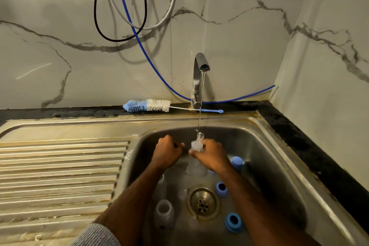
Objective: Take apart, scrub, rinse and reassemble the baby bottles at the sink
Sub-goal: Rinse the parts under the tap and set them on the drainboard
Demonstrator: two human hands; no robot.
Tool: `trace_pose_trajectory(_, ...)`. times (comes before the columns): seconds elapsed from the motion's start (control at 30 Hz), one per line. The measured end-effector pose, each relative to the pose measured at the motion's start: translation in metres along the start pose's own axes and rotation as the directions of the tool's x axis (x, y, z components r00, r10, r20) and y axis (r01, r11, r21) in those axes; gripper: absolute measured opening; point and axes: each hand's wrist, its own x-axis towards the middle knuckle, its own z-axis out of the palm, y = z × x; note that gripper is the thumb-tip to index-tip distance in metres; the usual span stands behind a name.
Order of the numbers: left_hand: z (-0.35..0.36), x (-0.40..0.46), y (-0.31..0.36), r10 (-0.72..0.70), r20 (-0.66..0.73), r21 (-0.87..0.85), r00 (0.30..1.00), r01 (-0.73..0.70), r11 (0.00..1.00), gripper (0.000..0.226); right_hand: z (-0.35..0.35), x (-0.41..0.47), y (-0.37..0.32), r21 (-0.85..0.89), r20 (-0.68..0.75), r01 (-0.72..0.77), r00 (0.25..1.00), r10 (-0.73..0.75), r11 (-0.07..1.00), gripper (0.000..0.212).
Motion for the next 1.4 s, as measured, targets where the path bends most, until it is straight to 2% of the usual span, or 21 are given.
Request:
trace_pose_trajectory(0.13,0.000,0.002,0.000,0.014,0.007,0.012,1.000,-0.014,1.000,0.025,-0.002,0.001,-0.002,0.053,-0.109,0.036,0.994,-0.030,0.998,0.050)
trace_pose_trajectory(0.23,0.001,0.001,0.000,0.025,0.004,0.014,1.000,-0.025,1.000,0.028,0.001,0.001,-0.001,-0.022,-0.014,0.030,0.999,-0.030,0.999,0.045)
trace_pose_trajectory(0.33,0.002,0.002,-0.002,0.027,0.008,0.002,1.000,-0.027,1.000,0.022,0.001,0.001,-0.002,0.042,-0.115,0.046,0.992,-0.041,0.998,0.049)
trace_pose_trajectory(0.43,0.002,0.002,-0.001,0.034,0.005,0.011,0.999,-0.034,0.999,0.024,-0.001,-0.001,-0.004,-0.001,-0.045,0.036,0.998,-0.036,0.999,0.046)
trace_pose_trajectory(0.53,0.003,0.003,-0.001,0.030,0.023,0.009,0.999,-0.030,0.999,0.026,-0.002,0.000,-0.005,0.071,-0.096,0.054,0.994,-0.047,0.996,0.047)
trace_pose_trajectory(0.63,0.004,0.004,-0.003,0.036,0.022,0.010,0.999,-0.037,0.999,0.029,-0.003,0.000,-0.007,0.043,-0.033,0.031,0.999,-0.029,0.999,0.044)
trace_pose_trajectory(0.77,0.005,0.005,-0.004,0.054,0.028,-0.002,0.998,-0.054,0.999,0.026,-0.003,0.000,-0.006,0.048,-0.118,0.071,0.991,-0.065,0.996,0.052)
trace_pose_trajectory(0.9,0.006,0.004,-0.004,0.100,0.028,0.006,0.995,-0.100,0.995,0.025,-0.003,0.000,-0.002,0.014,-0.016,0.038,0.999,-0.038,0.999,0.045)
trace_pose_trajectory(0.97,0.006,0.004,-0.003,0.129,0.042,0.001,0.991,-0.129,0.992,0.021,-0.007,0.000,-0.004,0.060,-0.080,0.052,0.996,-0.047,0.997,0.048)
trace_pose_trajectory(1.0,0.006,0.003,-0.003,0.142,0.035,-0.019,0.989,-0.141,0.990,0.019,-0.008,0.001,-0.005,0.080,-0.092,0.055,0.995,-0.047,0.995,0.047)
trace_pose_trajectory(1.07,0.005,0.003,-0.003,0.172,0.005,-0.087,0.985,-0.171,0.981,0.011,-0.009,0.002,-0.006,0.064,-0.016,0.038,0.999,-0.037,0.997,0.042)
trace_pose_trajectory(1.13,0.003,0.001,0.000,0.194,0.004,-0.215,0.981,-0.188,0.958,0.007,-0.006,0.002,-0.003,0.068,0.034,0.058,0.998,-0.061,0.996,0.047)
trace_pose_trajectory(1.23,0.002,-0.002,0.004,0.180,0.110,-0.476,0.978,-0.107,0.873,0.018,-0.007,0.002,-0.005,0.150,0.022,0.097,0.995,-0.102,0.984,0.061)
trace_pose_trajectory(1.3,0.002,-0.003,0.007,0.188,0.157,-0.544,0.969,-0.074,0.836,0.021,-0.009,0.002,-0.004,0.221,0.038,0.104,0.993,-0.115,0.970,0.059)
trace_pose_trajectory(1.4,0.005,-0.006,0.008,0.263,0.189,-0.578,0.946,-0.109,0.809,0.030,-0.010,0.002,0.003,0.319,0.124,0.074,0.985,-0.119,0.945,0.062)
